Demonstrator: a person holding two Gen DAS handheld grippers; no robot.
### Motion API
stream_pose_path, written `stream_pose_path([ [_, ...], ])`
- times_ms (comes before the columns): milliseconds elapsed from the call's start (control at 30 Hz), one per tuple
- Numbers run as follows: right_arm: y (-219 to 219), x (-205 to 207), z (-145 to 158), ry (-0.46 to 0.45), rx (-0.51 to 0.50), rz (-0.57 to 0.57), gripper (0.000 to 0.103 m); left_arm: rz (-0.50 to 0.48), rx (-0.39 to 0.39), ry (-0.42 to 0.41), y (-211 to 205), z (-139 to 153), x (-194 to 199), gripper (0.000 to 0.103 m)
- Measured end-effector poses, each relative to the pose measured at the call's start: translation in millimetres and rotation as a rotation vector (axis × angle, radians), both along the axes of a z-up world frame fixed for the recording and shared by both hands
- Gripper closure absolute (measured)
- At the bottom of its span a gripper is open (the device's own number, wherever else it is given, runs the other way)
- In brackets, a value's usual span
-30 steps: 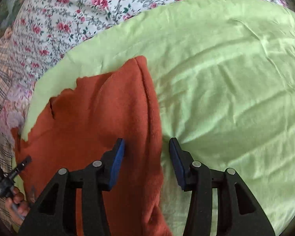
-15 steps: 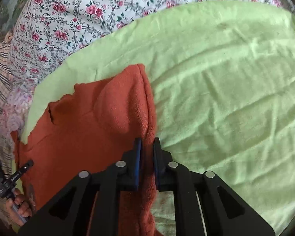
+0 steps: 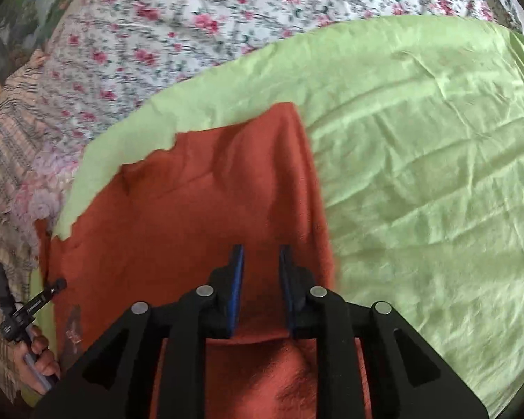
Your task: Fold small clothes
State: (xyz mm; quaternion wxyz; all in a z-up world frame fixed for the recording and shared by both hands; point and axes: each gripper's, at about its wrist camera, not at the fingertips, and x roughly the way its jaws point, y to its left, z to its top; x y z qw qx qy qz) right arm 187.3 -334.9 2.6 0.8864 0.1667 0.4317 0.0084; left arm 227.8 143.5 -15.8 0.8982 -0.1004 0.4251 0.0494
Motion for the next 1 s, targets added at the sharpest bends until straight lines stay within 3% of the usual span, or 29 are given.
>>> stream_pose_path([
  [200,43.5,-26.5,-12.6,0.033,0.08,0.121,0.074,0.167,0.047,0.002,76.9,8.4,6.0,0.073],
  [267,57.3,-35.8,-17.3,0.039,0.106,0.155,0.073,0.222,0.068,0.013,101.6,10.0,16.5,0.066],
  [433,80.0,-54.0,-26.4,0.066,0.134,0.203,0.069,0.303,0.134,0.008,151.3,11.0,47.4,0.03],
  [700,103.5,-62.8,-24.5,0.092,0.139,0.254,0.068,0.39,0.117,0.08,208.0,-8.0,100.6,0.027],
  [767,107.1,-64.4,-24.8,0.096,0.143,0.264,0.067,0.413,0.092,0.077,220.8,-10.2,108.8,0.028],
  [800,109.5,-65.1,-25.6,0.101,0.147,0.27,0.067,0.42,0.066,0.071,228.1,-10.8,112.5,0.034],
  [833,111.5,-65.6,-27.0,0.107,0.147,0.274,0.067,0.418,0.032,0.058,233.4,-11.2,114.8,0.047],
  [900,115.6,-65.1,-29.2,0.116,0.149,0.283,0.067,0.404,-0.032,0.045,239.2,-13.1,119.4,0.061],
  [933,117.0,-65.4,-30.5,0.121,0.15,0.289,0.067,0.4,-0.056,0.036,241.6,-13.8,120.1,0.076],
  [1000,121.2,-65.8,-32.5,0.127,0.155,0.299,0.067,0.387,-0.065,0.018,239.9,-12.4,118.9,0.093],
])
